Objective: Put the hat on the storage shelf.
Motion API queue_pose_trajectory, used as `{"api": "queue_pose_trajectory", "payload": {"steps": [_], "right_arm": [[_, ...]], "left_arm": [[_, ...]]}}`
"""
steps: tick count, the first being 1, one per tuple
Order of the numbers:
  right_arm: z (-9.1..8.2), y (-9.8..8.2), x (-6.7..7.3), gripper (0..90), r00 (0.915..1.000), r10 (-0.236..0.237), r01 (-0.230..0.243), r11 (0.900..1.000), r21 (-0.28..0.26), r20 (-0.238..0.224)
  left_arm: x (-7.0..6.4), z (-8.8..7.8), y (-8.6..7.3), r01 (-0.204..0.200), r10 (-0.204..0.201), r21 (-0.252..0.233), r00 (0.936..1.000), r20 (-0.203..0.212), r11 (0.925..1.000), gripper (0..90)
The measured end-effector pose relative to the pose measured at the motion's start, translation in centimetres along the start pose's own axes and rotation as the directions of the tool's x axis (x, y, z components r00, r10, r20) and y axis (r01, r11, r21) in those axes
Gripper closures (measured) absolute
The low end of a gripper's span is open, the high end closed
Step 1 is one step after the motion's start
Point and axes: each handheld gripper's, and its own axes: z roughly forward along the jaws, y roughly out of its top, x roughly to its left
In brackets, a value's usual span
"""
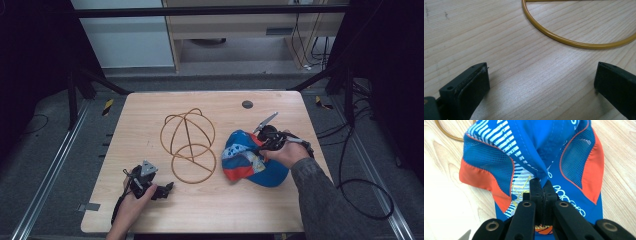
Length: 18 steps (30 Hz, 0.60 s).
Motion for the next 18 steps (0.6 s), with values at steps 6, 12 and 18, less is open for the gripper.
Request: {"api": "queue_pose_trajectory", "payload": {"steps": [6,12,18], "right_arm": [[-1.6,-0.2,-0.2,90.0,1.0,-0.001,0.001,1.0,-0.019,0.001],[-4.0,0.3,0.1,90.0,0.9998,-0.016,0.016,0.999,-0.048,0.012],[-6.8,1.3,0.7,90.0,0.9995,-0.031,0.032,0.995,-0.096,0.011]], "left_arm": [[0.0,0.0,0.0,0.0,0.0,0.0,1.0,0.0,1.0,0.0],[0.0,0.0,0.0,0.0,0.0,0.0,1.0,0.0,1.0,0.0],[0.0,0.0,0.0,0.004,-0.004,-0.004,1.0,0.0,1.0,0.0]]}}
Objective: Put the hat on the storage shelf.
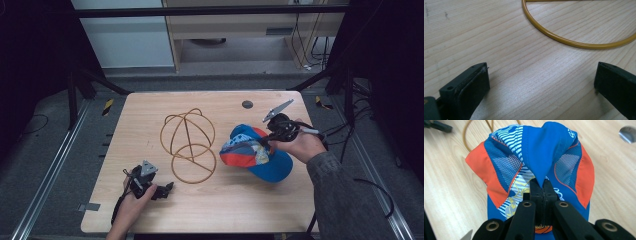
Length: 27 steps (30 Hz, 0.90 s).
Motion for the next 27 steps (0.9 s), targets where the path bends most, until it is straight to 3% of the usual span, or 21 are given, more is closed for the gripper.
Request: {"api": "queue_pose_trajectory", "payload": {"steps": [17,27], "right_arm": [[-6.8,2.0,1.4,89.9,0.9978,-0.053,0.058,0.991,-0.12,0.04],[-9.4,3.3,1.7,90.0,0.9956,-0.067,0.077,0.983,-0.168,0.065]], "left_arm": [[0.0,0.0,0.0,-0.004,0.004,0.001,1.0,-0.001,1.0,0.0],[0.0,0.0,0.0,-0.004,0.004,0.002,1.0,-0.001,1.0,0.0]]}}
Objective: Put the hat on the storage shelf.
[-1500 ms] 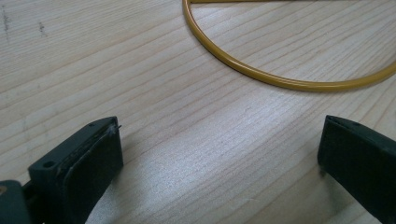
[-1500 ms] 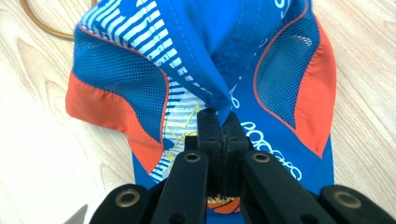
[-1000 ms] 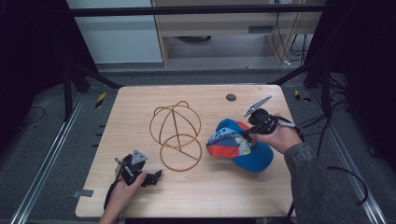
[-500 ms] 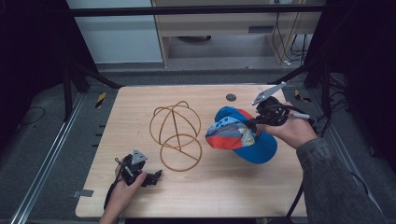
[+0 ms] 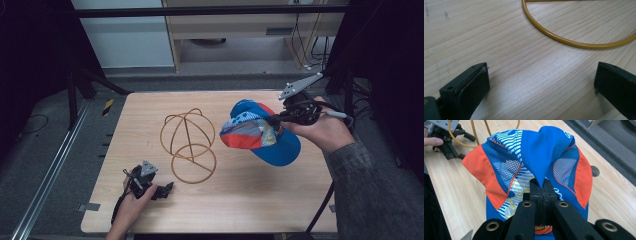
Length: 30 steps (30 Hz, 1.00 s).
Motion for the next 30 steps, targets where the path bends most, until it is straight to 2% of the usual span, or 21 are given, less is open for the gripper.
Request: {"api": "queue_pose_trajectory", "payload": {"steps": [14,30], "right_arm": [[-2.4,3.0,0.2,90.0,0.9996,-0.022,0.024,0.997,-0.075,0.017],[-2.1,7.3,1.4,90.0,0.9974,-0.07,0.072,0.989,-0.126,0.016]], "left_arm": [[0.0,0.0,0.0,0.003,-0.003,0.003,1.0,-0.001,1.0,0.0],[-0.3,0.1,0.1,0.026,-0.026,0.005,0.9994,-0.022,0.9996,0.0]]}}
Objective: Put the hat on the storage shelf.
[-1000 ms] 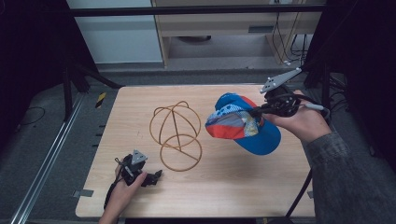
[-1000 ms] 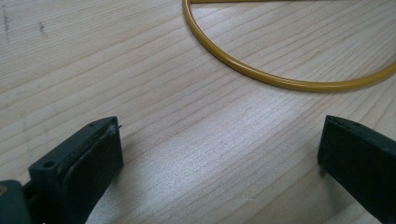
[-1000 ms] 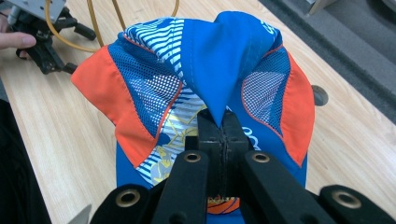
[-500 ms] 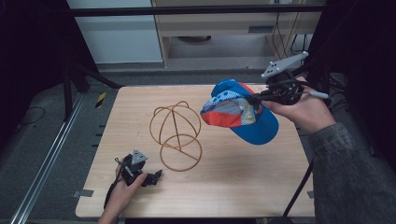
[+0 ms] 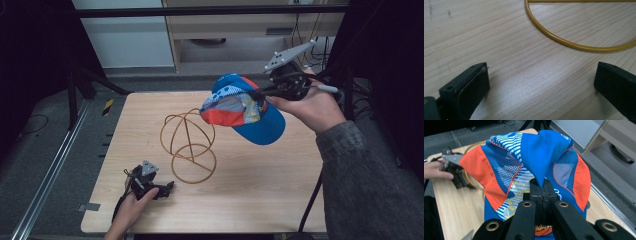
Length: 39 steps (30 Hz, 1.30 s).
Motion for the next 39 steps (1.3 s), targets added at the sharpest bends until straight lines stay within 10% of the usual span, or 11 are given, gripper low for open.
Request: {"api": "queue_pose_trajectory", "payload": {"steps": [39], "right_arm": [[10.0,8.0,5.0,90.0,0.9874,-0.121,0.125,0.991,0.037,-0.102]], "left_arm": [[0.0,0.0,0.0,0.001,-0.001,-0.003,1.0,-0.005,1.0,0.0]]}}
